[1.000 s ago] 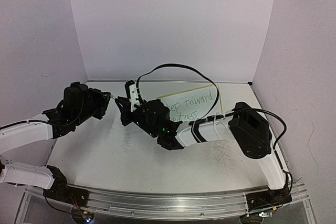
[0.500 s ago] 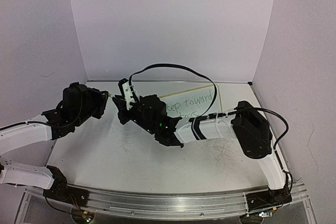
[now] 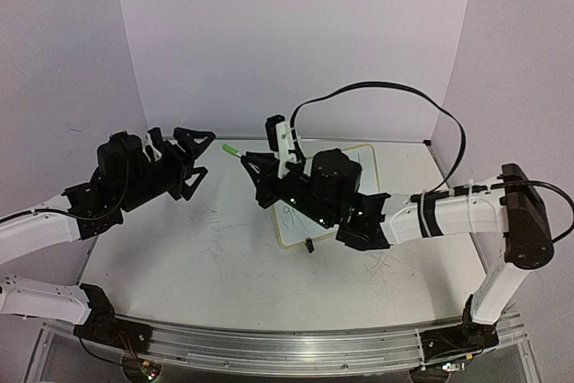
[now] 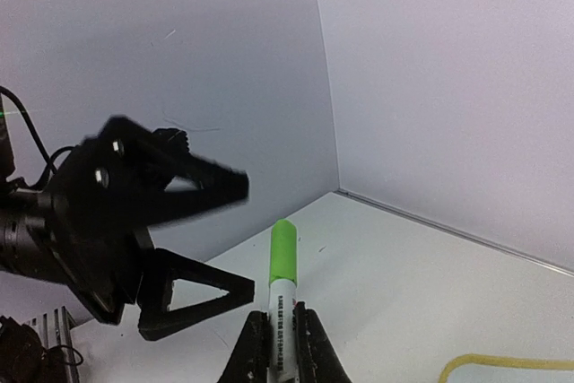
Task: Write a sentence on the whiteboard
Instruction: Put down the whiteboard marker at the corner of the board.
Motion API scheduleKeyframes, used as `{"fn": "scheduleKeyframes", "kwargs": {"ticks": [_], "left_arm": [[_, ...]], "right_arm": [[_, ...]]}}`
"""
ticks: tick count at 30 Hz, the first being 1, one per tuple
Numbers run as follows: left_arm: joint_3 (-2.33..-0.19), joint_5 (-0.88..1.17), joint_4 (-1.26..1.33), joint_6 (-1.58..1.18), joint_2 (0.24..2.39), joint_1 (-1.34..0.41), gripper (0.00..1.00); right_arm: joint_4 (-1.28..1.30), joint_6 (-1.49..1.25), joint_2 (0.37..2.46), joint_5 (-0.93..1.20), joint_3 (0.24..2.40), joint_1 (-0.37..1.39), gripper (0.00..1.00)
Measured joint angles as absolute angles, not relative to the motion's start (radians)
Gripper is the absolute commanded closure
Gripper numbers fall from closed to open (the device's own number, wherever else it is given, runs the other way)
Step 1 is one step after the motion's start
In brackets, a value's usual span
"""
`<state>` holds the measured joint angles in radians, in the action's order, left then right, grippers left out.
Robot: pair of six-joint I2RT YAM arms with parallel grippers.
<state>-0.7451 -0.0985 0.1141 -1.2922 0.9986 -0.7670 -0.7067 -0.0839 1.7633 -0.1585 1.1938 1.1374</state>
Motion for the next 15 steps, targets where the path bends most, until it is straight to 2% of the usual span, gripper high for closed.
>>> {"fn": "scheduleKeyframes", "kwargs": {"ticks": [5, 11, 15], "left_arm": [[-0.757, -0.126, 0.108, -1.187, 0.953, -0.767, 0.01], [-0.803, -0.137, 0.103, -1.03, 0.96, -0.764, 0.01], [-0.842, -0.127, 0.105, -0.952, 1.013, -0.762, 0.01]], "right_arm": [[-0.566, -0.121, 1.541, -0.18, 1.029, 1.085, 1.0], [-0.38, -0.254, 1.147, -0.134, 0.867, 0.74, 1.0], [-0.269, -0.349, 0.966, -0.071, 0.803, 0.534, 1.0]]}}
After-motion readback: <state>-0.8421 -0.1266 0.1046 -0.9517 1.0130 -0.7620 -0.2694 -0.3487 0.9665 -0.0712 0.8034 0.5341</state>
